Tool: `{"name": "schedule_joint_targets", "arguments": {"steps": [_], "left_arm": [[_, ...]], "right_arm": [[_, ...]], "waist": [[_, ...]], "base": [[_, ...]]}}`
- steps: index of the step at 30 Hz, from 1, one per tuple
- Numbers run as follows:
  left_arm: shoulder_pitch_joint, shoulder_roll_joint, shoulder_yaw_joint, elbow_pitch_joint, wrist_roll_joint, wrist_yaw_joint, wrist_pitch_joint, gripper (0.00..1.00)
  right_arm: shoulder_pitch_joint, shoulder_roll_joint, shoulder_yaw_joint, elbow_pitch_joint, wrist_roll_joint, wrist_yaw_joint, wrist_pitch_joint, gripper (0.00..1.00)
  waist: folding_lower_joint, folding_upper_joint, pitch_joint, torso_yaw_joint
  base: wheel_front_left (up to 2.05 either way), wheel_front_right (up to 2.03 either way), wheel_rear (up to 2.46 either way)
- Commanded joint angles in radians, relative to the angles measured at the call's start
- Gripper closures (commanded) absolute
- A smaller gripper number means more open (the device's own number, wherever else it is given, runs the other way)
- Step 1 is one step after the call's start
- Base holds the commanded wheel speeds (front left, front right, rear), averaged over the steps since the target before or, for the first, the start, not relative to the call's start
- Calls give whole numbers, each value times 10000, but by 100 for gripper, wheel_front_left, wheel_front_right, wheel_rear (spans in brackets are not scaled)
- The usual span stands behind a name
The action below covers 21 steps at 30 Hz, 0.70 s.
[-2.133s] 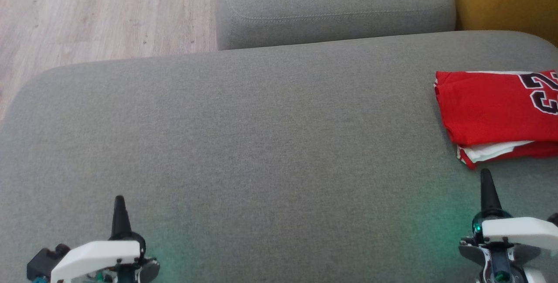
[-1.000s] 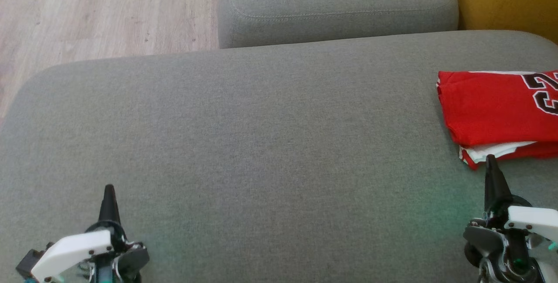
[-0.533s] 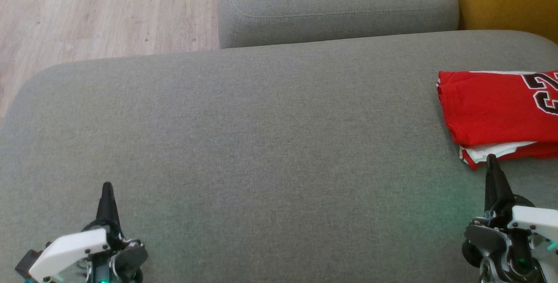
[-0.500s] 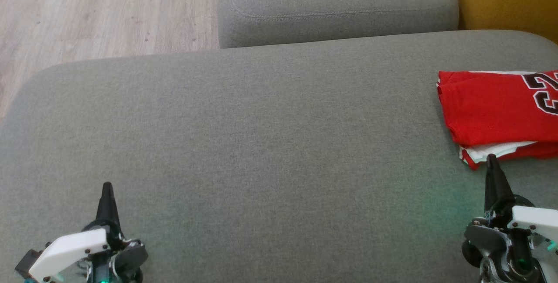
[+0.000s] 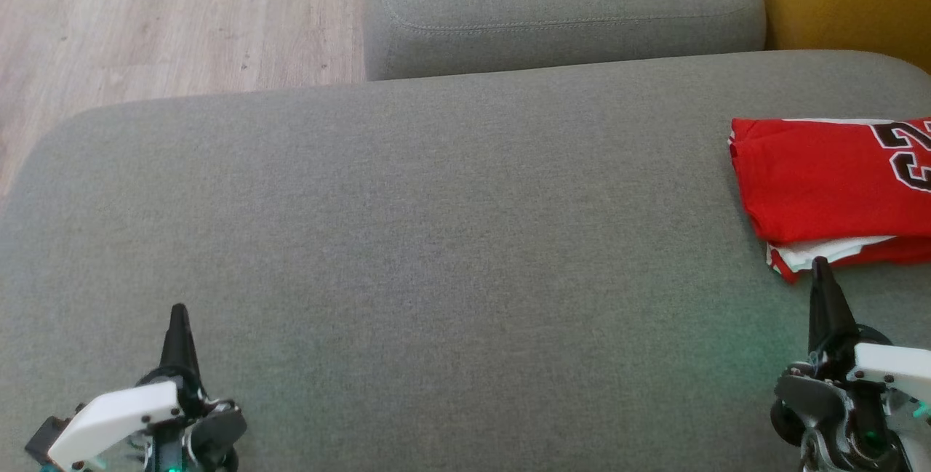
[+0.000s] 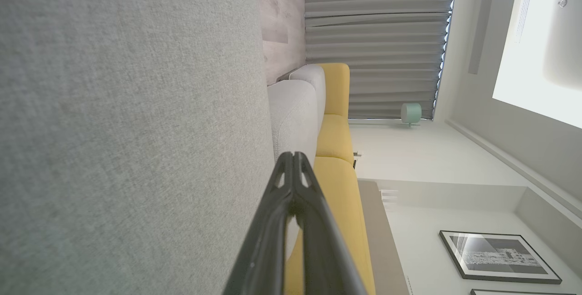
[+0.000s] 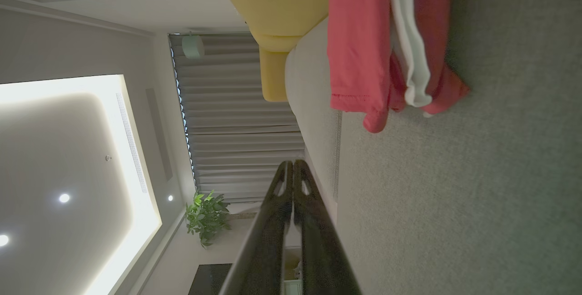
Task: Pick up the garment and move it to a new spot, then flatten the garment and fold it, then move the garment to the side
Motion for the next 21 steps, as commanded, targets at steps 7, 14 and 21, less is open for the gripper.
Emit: {"name": "schedule_joint_targets", "arguments": {"steps": [7,14,21], "left_arm": [[-502,52,369,-368,-55,-71,71,100],[-502,52,369,-368,-55,-71,71,100],[-502,52,369,-368,-56,-71,71,100]], "right_arm": [[-546,-74,202,-387,71,-7,57,100],[-546,-74,202,-387,71,-7,57,100],[-546,-74,202,-387,71,-7,57,100]], "waist": [[0,0,0,0],[0,0,0,0],[0,0,0,0]], "base": [[0,0,0],[0,0,0],[0,0,0]]}}
